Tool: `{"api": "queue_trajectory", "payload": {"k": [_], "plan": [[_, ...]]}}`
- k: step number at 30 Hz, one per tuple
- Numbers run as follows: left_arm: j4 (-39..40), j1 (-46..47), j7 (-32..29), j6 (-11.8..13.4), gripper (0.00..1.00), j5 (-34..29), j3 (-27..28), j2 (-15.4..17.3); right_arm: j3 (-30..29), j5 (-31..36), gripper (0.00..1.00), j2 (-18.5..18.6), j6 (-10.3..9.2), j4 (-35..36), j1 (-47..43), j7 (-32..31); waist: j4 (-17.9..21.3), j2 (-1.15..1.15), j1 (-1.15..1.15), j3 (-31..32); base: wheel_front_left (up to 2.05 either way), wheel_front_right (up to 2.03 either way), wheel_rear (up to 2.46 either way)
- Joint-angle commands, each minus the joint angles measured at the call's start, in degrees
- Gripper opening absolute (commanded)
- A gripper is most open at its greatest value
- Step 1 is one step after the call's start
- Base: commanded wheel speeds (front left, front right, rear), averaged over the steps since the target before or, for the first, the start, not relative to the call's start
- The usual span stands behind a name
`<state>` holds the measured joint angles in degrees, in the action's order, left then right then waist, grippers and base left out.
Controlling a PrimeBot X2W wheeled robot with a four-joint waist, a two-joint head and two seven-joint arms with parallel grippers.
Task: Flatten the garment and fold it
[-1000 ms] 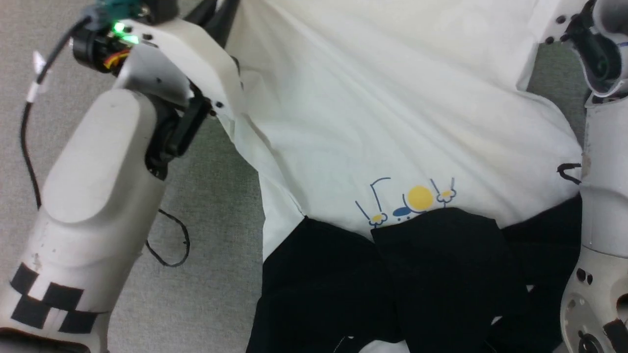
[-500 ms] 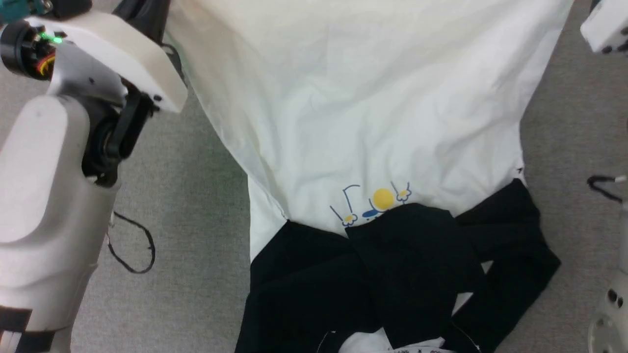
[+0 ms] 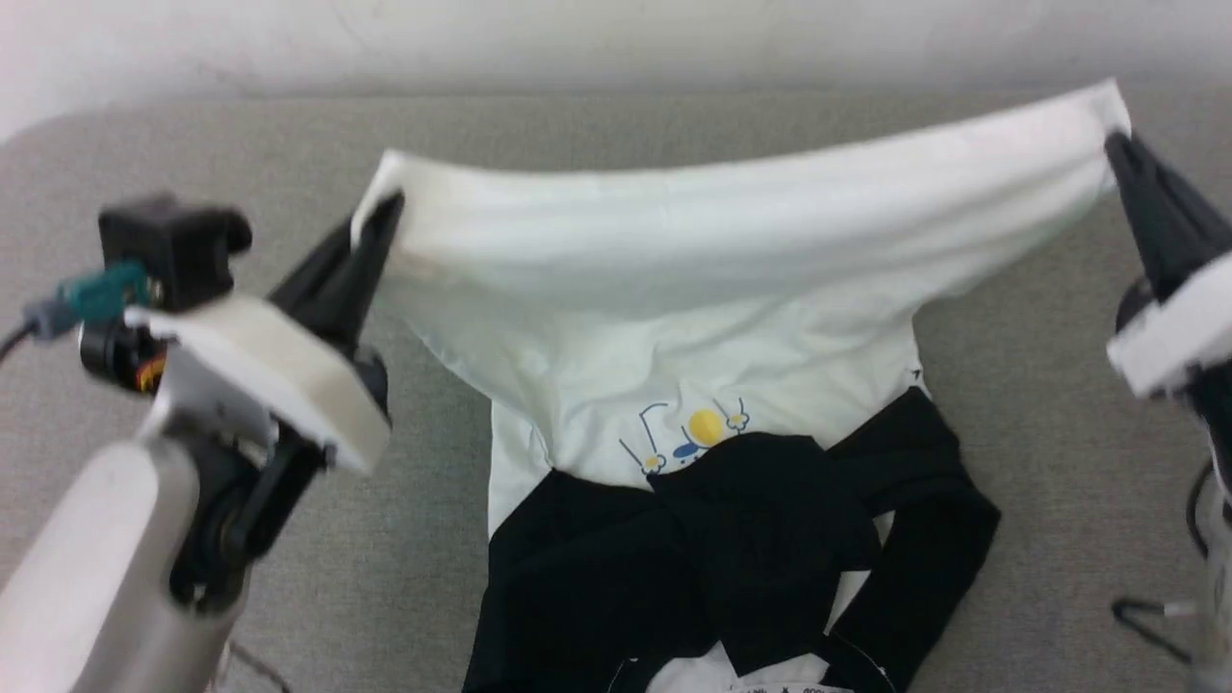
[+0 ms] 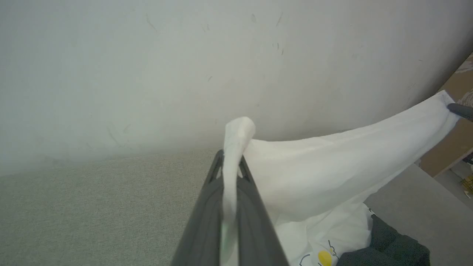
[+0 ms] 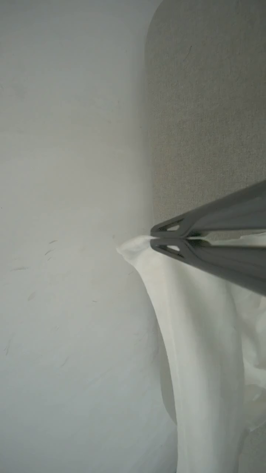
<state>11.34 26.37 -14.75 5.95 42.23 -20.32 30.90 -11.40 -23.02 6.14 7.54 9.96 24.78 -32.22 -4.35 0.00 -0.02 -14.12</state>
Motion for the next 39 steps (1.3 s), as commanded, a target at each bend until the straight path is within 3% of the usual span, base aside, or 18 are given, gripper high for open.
{"api": "queue_trajectory", "payload": {"k": [1,10,16,19,24,35,36,38,39], "plan": [[1.75,-2.64,-0.32,0.69,0.00,0.55,0.53,0.91,-0.68,-0.72,0.00,-0.45,-0.05,1.63,-2.42,-0.18,1.26,0.00,0.02,4.96,0.00,0.00,0.00],[15.38,-23.55,-1.25,4.89,0.00,5.25,3.43,5.55,-5.53,-5.70,0.00,-2.99,-0.05,12.63,-20.31,-1.81,1.61,0.00,0.02,8.79,0.00,0.00,0.00],[20.16,-37.57,0.67,6.90,0.00,9.44,3.94,4.70,-6.75,-11.21,0.00,-3.23,-0.05,14.46,-32.61,-2.23,1.83,0.00,0.02,10.41,0.00,0.00,0.00],[19.30,-42.51,1.54,7.08,0.00,9.59,2.66,4.40,-5.66,-11.79,0.00,-3.24,-0.05,14.08,-37.95,-1.80,1.83,0.00,0.02,10.78,0.00,0.00,0.00],[15.54,-45.84,2.83,7.07,0.00,9.31,0.35,2.80,-2.86,-7.24,0.00,-3.25,-0.05,13.25,-43.37,-0.07,1.77,0.00,0.02,10.82,0.00,0.00,0.00],[0.54,-39.72,1.85,7.80,0.00,5.47,-3.95,-0.24,3.22,-1.12,0.00,-3.25,-0.05,4.87,-42.71,4.38,2.26,0.00,0.02,10.71,0.00,0.00,0.00],[-0.64,-39.17,1.53,7.97,0.07,5.25,-4.38,-0.60,3.55,-0.68,0.00,-3.25,-0.05,3.85,-42.29,4.68,2.34,0.00,0.02,10.78,0.00,0.00,0.00],[-2.54,-38.20,1.28,8.25,0.31,4.96,-5.00,-1.43,3.96,-0.36,0.01,-3.25,-0.05,1.84,-41.45,5.50,2.49,0.00,0.02,10.84,0.00,0.00,0.00],[-3.27,-37.84,1.28,8.34,0.36,4.83,-5.26,-1.80,4.13,-0.20,0.04,-3.25,-0.05,0.81,-41.12,5.87,2.56,0.00,0.02,10.88,0.00,0.00,0.00]]}}
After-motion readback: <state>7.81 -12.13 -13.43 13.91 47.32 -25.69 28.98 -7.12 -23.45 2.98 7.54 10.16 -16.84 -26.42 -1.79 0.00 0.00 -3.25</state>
